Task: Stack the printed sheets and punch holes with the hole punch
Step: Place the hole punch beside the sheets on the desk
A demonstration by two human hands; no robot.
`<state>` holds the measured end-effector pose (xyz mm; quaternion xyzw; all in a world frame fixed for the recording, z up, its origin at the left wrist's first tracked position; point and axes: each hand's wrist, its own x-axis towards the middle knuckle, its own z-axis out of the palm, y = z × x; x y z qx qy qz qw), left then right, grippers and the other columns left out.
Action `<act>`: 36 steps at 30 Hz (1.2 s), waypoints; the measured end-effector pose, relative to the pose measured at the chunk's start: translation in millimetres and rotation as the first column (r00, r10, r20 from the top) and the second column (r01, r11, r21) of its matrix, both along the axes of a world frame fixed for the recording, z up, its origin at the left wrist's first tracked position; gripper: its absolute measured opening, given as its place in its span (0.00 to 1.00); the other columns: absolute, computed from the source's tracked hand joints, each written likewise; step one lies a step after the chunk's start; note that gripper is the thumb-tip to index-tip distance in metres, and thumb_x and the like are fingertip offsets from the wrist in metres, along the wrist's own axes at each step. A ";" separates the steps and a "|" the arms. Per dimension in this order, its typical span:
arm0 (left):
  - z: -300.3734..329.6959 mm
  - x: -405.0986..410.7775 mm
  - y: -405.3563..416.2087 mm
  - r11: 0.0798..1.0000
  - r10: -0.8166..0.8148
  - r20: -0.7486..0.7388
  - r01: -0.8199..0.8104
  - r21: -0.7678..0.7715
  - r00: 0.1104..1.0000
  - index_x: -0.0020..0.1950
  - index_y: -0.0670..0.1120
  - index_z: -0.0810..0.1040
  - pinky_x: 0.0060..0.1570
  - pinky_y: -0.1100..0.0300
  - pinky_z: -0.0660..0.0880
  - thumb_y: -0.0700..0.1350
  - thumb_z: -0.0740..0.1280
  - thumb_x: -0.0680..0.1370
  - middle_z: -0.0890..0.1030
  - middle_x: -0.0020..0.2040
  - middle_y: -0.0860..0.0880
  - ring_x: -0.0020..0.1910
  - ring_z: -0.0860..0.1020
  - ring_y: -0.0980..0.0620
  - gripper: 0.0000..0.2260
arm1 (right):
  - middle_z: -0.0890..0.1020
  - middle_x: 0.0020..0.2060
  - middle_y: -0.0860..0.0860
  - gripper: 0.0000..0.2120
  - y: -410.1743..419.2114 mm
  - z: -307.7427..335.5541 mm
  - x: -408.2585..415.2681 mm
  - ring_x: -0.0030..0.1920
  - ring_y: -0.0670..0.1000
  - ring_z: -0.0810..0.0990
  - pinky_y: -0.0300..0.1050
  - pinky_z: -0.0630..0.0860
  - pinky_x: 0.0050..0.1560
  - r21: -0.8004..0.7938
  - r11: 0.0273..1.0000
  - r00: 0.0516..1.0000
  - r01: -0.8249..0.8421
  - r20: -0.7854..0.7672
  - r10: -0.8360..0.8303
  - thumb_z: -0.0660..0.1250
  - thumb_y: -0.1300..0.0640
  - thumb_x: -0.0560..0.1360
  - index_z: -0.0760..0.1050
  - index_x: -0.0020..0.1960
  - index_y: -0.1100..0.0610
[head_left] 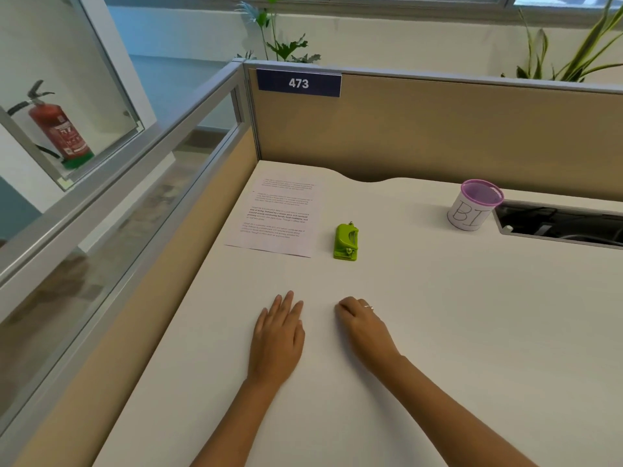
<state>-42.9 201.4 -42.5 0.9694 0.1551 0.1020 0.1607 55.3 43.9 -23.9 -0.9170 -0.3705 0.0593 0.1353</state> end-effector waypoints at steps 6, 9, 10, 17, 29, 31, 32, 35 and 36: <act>-2.4 -0.4 2.6 1.000 -0.003 0.004 0.003 -0.003 1.000 0.70 0.47 0.70 0.71 0.50 0.60 0.45 0.57 0.79 0.67 0.74 0.47 0.74 0.63 0.47 0.19 | 0.82 0.50 0.45 0.10 -15.7 1.2 -32.7 0.53 0.49 0.78 0.36 0.71 0.50 0.245 0.954 0.984 0.171 -0.091 -0.153 0.61 0.58 0.76 0.80 0.51 0.50; -3.7 -0.7 2.2 1.000 -0.004 0.009 0.004 -0.017 1.000 0.70 0.47 0.70 0.71 0.50 0.59 0.45 0.56 0.79 0.67 0.74 0.47 0.74 0.63 0.47 0.19 | 0.84 0.51 0.56 0.12 -20.5 7.5 -23.3 0.52 0.55 0.81 0.36 0.70 0.54 0.432 0.797 0.906 0.423 -0.226 -0.358 0.63 0.72 0.74 0.82 0.52 0.63; -3.8 -0.9 2.0 1.000 -0.005 0.011 0.005 -0.018 1.000 0.70 0.47 0.70 0.71 0.50 0.59 0.45 0.56 0.79 0.67 0.74 0.47 0.74 0.63 0.47 0.19 | 0.84 0.51 0.57 0.12 -23.1 8.8 -21.7 0.52 0.56 0.81 0.36 0.70 0.55 0.435 0.789 0.901 0.434 -0.211 -0.379 0.62 0.72 0.74 0.81 0.53 0.64; -4.0 -1.2 3.0 1.000 -0.002 0.019 0.002 -0.015 1.000 0.70 0.46 0.70 0.71 0.49 0.60 0.45 0.57 0.79 0.67 0.73 0.46 0.73 0.63 0.47 0.18 | 0.72 0.57 0.42 0.17 -17.4 -3.9 -43.4 0.58 0.46 0.71 0.41 0.64 0.59 0.033 0.998 0.999 -0.048 0.001 0.048 0.52 0.46 0.80 0.70 0.65 0.48; -3.5 -1.3 0.7 1.000 -0.002 -0.022 0.003 0.018 1.000 0.71 0.47 0.68 0.71 0.49 0.60 0.46 0.56 0.80 0.65 0.74 0.46 0.74 0.62 0.46 0.19 | 0.76 0.46 0.58 0.10 -12.3 20.6 -12.9 0.41 0.54 0.71 0.46 0.67 0.36 -0.291 0.955 0.992 -0.051 0.098 0.083 0.59 0.75 0.71 0.72 0.42 0.61; -4.1 -1.3 -2.8 0.999 0.013 -0.028 -0.012 0.034 1.000 0.71 0.46 0.69 0.70 0.47 0.61 0.45 0.57 0.79 0.66 0.74 0.45 0.73 0.63 0.45 0.19 | 0.77 0.46 0.58 0.09 -26.4 21.6 0.8 0.41 0.54 0.71 0.45 0.65 0.36 -0.300 0.954 0.994 0.004 0.106 0.029 0.59 0.73 0.72 0.71 0.40 0.60; -4.6 -0.9 -5.3 0.999 0.021 -0.035 -0.019 0.043 0.999 0.70 0.46 0.69 0.70 0.47 0.62 0.45 0.58 0.79 0.66 0.74 0.45 0.73 0.63 0.45 0.19 | 0.78 0.46 0.58 0.08 -36.5 21.7 8.7 0.42 0.55 0.74 0.45 0.65 0.37 -0.294 0.955 0.994 0.031 0.107 0.001 0.59 0.72 0.73 0.72 0.41 0.62; -5.1 3.4 -17.5 0.997 0.028 -0.039 -0.026 0.071 0.999 0.70 0.44 0.70 0.68 0.44 0.64 0.45 0.60 0.78 0.67 0.73 0.44 0.72 0.66 0.43 0.19 | 0.80 0.45 0.58 0.08 -73.2 22.2 33.2 0.45 0.57 0.78 0.48 0.74 0.42 -0.241 0.965 0.990 0.106 0.116 -0.080 0.59 0.67 0.74 0.77 0.44 0.64; -4.9 6.0 -23.1 0.997 0.024 -0.038 -0.021 0.076 0.999 0.70 0.44 0.70 0.68 0.44 0.64 0.45 0.60 0.78 0.67 0.73 0.43 0.72 0.66 0.43 0.20 | 0.80 0.45 0.58 0.08 -85.4 21.9 40.8 0.45 0.58 0.78 0.49 0.75 0.44 -0.207 0.969 0.988 0.134 0.105 -0.114 0.59 0.66 0.75 0.78 0.45 0.64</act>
